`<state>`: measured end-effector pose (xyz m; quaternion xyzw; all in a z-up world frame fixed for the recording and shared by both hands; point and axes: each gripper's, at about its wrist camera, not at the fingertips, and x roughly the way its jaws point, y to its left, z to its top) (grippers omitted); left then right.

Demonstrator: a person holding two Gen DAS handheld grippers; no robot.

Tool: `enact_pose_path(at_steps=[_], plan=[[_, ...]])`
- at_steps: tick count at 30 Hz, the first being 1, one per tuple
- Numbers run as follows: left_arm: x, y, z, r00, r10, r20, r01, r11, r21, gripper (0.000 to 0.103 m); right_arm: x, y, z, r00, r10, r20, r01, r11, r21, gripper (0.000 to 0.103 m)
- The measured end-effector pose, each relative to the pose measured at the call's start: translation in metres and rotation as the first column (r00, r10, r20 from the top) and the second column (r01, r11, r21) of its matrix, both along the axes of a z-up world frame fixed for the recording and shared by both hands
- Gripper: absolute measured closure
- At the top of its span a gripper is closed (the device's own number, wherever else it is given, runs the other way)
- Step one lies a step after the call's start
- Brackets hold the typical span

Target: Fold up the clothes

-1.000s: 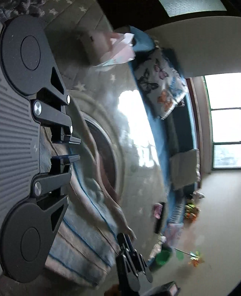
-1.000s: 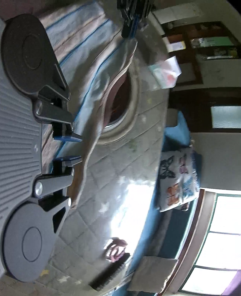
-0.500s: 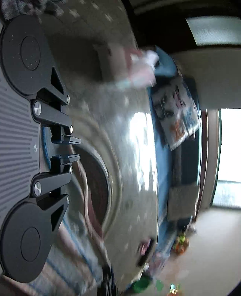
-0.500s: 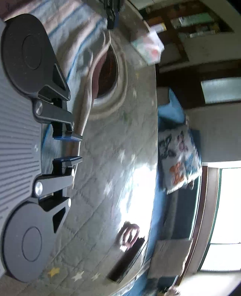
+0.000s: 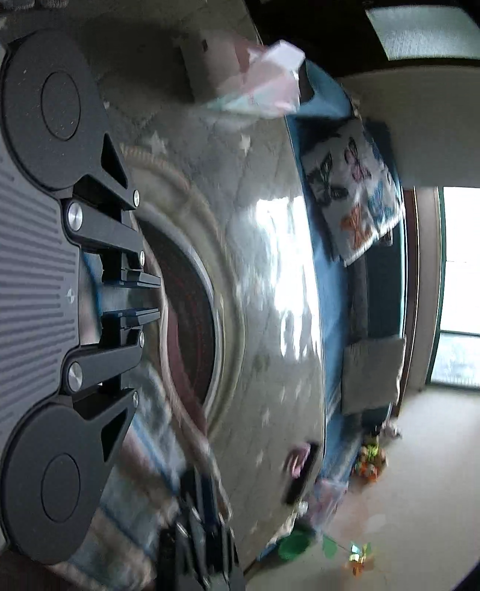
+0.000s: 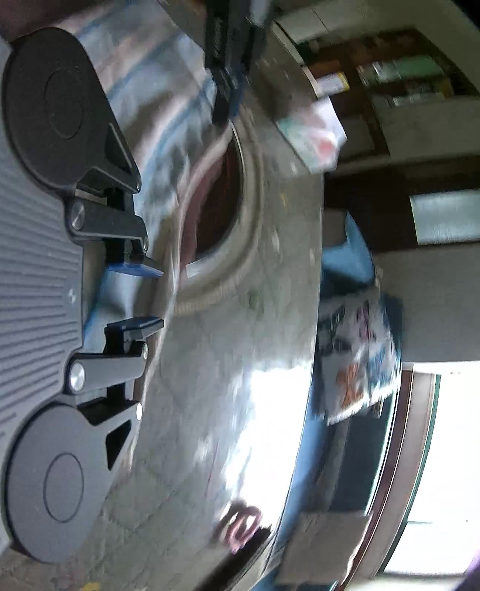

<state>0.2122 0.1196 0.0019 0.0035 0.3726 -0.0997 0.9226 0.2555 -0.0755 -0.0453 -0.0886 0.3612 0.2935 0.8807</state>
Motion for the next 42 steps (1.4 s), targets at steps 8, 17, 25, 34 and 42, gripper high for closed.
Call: enact_pose_path(at_steps=[8, 17, 25, 34, 42], plan=[[-0.001, -0.017, -0.016, 0.999, -0.041, -0.013, 0.042, 0.996, 0.073, 0.089, -0.035, 0.052, -0.012, 0.989, 0.124, 0.085, -0.114, 0.987, -0.116, 0.079], [-0.01, -0.004, -0.01, 1.0, -0.026, 0.006, 0.026, 0.999, 0.036, 0.089, -0.058, 0.08, -0.011, 0.974, 0.214, 0.075, -0.209, 0.975, -0.077, 0.079], [-0.03, 0.016, -0.001, 0.998, 0.057, 0.019, -0.057, 0.998, 0.016, 0.089, -0.105, 0.093, -0.009, 0.937, 0.345, 0.057, -0.343, 0.939, -0.039, 0.071], [-0.074, 0.043, 0.005, 0.98, 0.196, 0.028, -0.196, 0.981, 0.005, 0.077, -0.158, 0.108, -0.007, 0.878, 0.472, 0.086, -0.468, 0.882, -0.062, 0.065], [-0.121, 0.043, 0.005, 0.975, 0.221, 0.031, -0.219, 0.975, -0.035, 0.075, -0.146, 0.059, 0.006, 0.945, 0.322, 0.054, -0.322, 0.947, -0.009, 0.061]])
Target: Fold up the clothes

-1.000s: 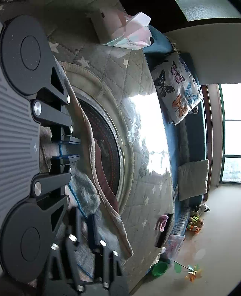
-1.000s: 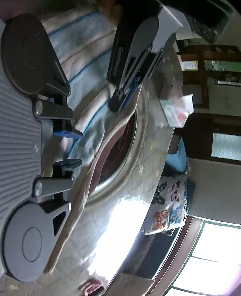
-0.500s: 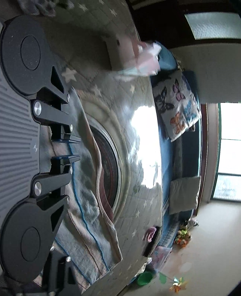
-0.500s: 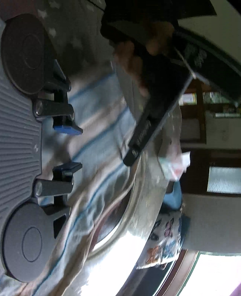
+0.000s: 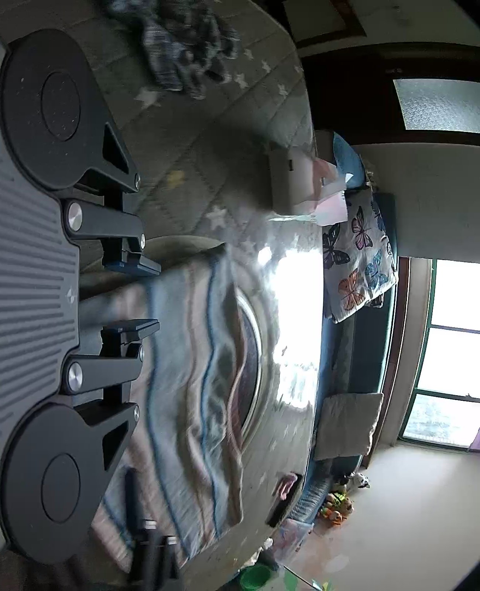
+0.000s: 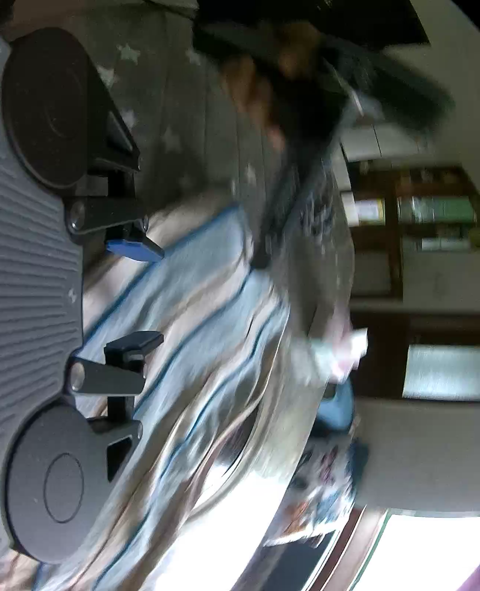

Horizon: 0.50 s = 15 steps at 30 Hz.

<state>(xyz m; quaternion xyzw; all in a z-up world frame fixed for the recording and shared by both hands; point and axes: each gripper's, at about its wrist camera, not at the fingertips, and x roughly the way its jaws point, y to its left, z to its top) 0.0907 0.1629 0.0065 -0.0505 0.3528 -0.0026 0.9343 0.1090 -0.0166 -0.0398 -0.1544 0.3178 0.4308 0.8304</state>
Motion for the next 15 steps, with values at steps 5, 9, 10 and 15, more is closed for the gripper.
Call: enact_pose_path(at_steps=[5, 9, 10, 15], plan=[[-0.023, -0.007, -0.006, 1.0, -0.003, 0.0, 0.003, 1.0, 0.004, 0.078, 0.017, -0.047, -0.004, 0.987, -0.163, -0.009, 0.163, 0.986, -0.018, 0.061], [-0.031, -0.004, -0.01, 1.0, 0.003, -0.009, -0.003, 1.0, -0.023, 0.079, 0.023, -0.092, -0.005, 0.956, -0.291, -0.018, 0.291, 0.957, -0.008, 0.061], [-0.033, -0.003, -0.01, 1.0, 0.001, -0.008, -0.001, 1.0, -0.03, 0.081, 0.024, -0.102, -0.005, 0.947, -0.321, -0.017, 0.321, 0.947, -0.005, 0.061], [-0.039, -0.009, -0.014, 1.0, -0.015, -0.021, 0.014, 0.999, -0.031, 0.089, 0.022, -0.152, -0.004, 0.894, -0.447, -0.008, 0.447, 0.894, 0.009, 0.061]])
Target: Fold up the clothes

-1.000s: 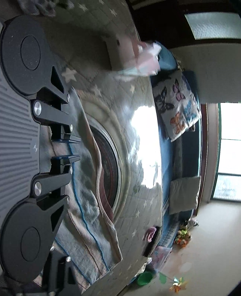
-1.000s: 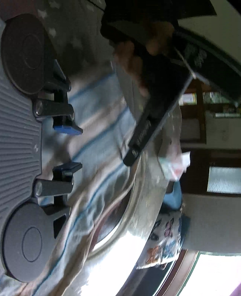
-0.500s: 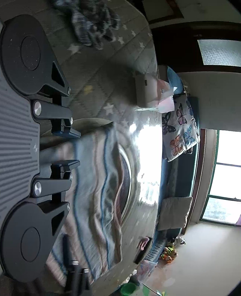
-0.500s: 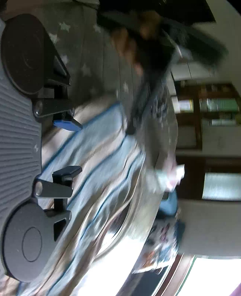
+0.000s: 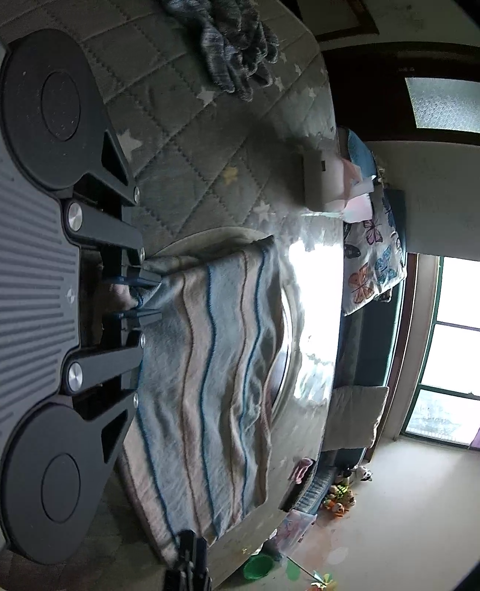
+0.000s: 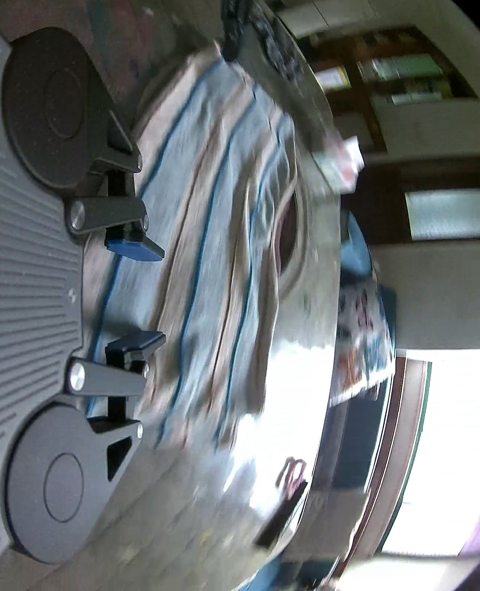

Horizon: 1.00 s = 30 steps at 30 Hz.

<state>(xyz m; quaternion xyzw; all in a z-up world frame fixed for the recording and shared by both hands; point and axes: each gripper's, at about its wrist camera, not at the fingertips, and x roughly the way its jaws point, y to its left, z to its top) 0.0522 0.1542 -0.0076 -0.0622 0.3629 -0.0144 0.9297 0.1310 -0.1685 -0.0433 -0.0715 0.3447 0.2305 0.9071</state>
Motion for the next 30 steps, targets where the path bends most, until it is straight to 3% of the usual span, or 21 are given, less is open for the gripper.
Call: enact_pose_path(at_steps=[5, 11, 12, 13, 15, 21, 23, 26, 30], plan=[[-0.005, -0.002, 0.001, 1.0, -0.005, -0.003, 0.005, 1.0, -0.009, 0.091, -0.002, -0.034, 0.002, 0.995, -0.101, 0.011, 0.101, 0.995, 0.02, 0.061], [-0.007, -0.005, 0.002, 1.0, -0.005, -0.011, 0.005, 1.0, -0.013, 0.091, 0.004, -0.063, -0.008, 0.987, -0.149, -0.062, 0.154, 0.985, 0.082, 0.065], [-0.008, -0.005, 0.002, 1.0, -0.006, -0.013, 0.006, 1.0, -0.015, 0.091, 0.005, -0.063, -0.008, 0.988, -0.141, -0.065, 0.147, 0.985, 0.086, 0.079], [-0.009, -0.006, 0.002, 1.0, -0.01, -0.014, 0.01, 1.0, -0.018, 0.092, 0.005, -0.064, -0.008, 0.988, -0.134, -0.07, 0.14, 0.986, 0.094, 0.086], [-0.013, -0.005, 0.003, 1.0, -0.017, -0.018, 0.016, 1.0, -0.027, 0.092, 0.004, -0.066, -0.005, 0.988, -0.134, -0.071, 0.141, 0.985, 0.099, 0.093], [-0.034, -0.012, 0.004, 0.996, -0.077, -0.036, 0.074, 0.995, -0.063, 0.092, -0.007, -0.078, 0.003, 0.986, -0.135, -0.098, 0.138, 0.99, 0.033, 0.094], [-0.039, -0.016, 0.008, 0.996, -0.086, -0.034, 0.085, 0.996, -0.04, 0.088, -0.012, -0.08, 0.008, 0.986, -0.132, -0.098, 0.134, 0.991, 0.011, 0.092], [-0.044, -0.018, 0.024, 0.997, -0.074, 0.007, 0.074, 0.997, 0.018, 0.088, -0.019, -0.078, 0.021, 0.99, -0.142, -0.025, 0.141, 0.99, -0.018, 0.087], [-0.041, -0.023, 0.04, 0.994, -0.076, 0.074, 0.072, 0.996, 0.049, 0.088, -0.012, -0.061, 0.033, 0.996, -0.09, 0.016, 0.089, 0.996, 0.018, 0.087]])
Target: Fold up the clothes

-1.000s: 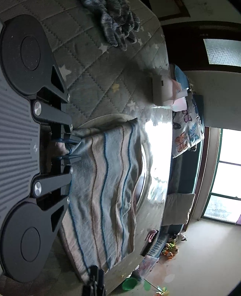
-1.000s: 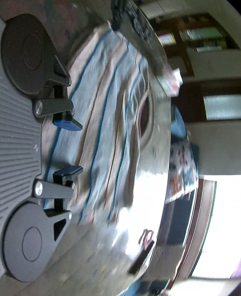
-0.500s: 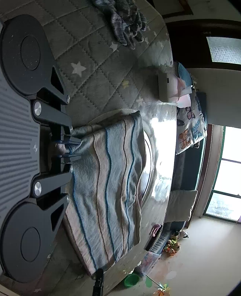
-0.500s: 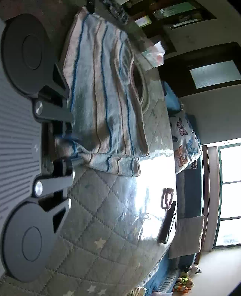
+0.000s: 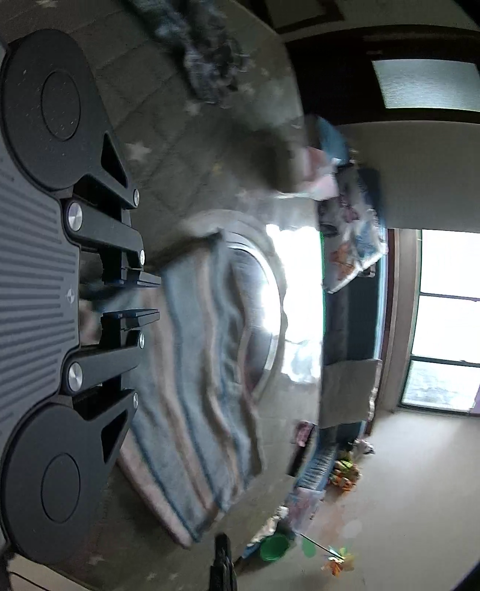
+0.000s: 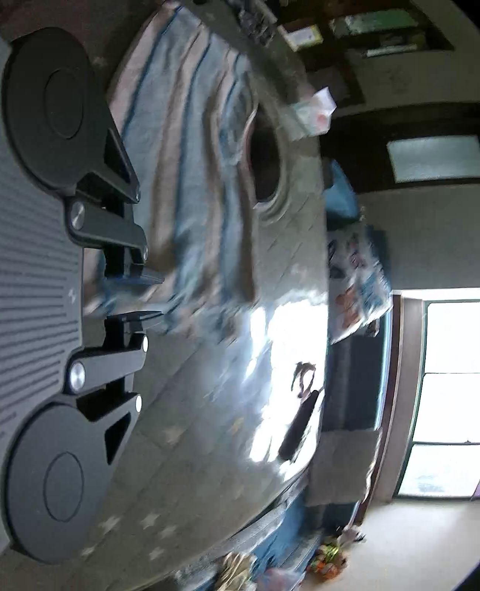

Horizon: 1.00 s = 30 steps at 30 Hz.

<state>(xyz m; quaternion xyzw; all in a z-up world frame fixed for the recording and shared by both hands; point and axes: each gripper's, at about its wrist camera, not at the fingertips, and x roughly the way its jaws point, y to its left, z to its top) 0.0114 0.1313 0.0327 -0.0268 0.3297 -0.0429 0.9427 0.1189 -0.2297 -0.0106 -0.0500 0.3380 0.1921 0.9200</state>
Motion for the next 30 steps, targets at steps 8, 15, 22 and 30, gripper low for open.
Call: enact_pose_path(at_steps=[8, 15, 22, 30], plan=[[0.035, -0.019, -0.017, 0.997, -0.063, -0.035, 0.062, 0.998, -0.024, 0.089, 0.049, 0.039, -0.025, 0.998, 0.063, -0.032, -0.063, 0.998, 0.002, 0.087], [0.046, -0.013, -0.031, 0.996, -0.054, -0.076, 0.052, 0.998, -0.024, 0.089, 0.077, 0.03, -0.026, 0.999, -0.003, -0.046, 0.004, 1.0, 0.024, 0.088], [0.056, -0.013, -0.031, 0.996, -0.049, -0.074, 0.048, 0.999, -0.008, 0.089, 0.119, 0.063, -0.031, 0.998, 0.032, -0.054, -0.032, 0.999, 0.003, 0.088], [0.056, -0.006, -0.032, 0.996, -0.04, -0.076, 0.039, 0.999, -0.014, 0.089, 0.116, 0.087, -0.023, 0.995, 0.091, -0.034, -0.091, 0.996, -0.006, 0.087]])
